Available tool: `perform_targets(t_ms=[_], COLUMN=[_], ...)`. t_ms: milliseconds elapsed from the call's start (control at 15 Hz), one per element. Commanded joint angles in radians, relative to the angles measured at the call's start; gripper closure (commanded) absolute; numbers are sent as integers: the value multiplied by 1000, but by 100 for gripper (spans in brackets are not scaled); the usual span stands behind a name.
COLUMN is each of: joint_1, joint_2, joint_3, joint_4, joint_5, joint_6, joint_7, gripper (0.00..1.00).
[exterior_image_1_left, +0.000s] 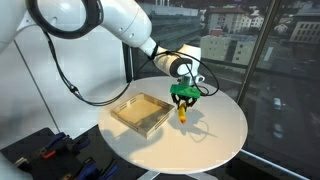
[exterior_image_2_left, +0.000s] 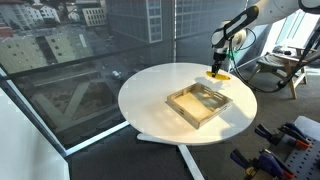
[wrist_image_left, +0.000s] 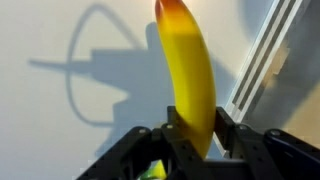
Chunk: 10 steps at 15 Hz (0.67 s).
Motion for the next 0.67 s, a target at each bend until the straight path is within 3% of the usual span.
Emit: perform_targets(t_ms=[0, 600], joint_1=[-4, -2], joint_2=[27, 50], joint_3=[4, 3], joint_4=[59, 82], joint_5=[2, -1], joint_6=[-44, -53], joint_7=[21, 22], gripper=[84, 84])
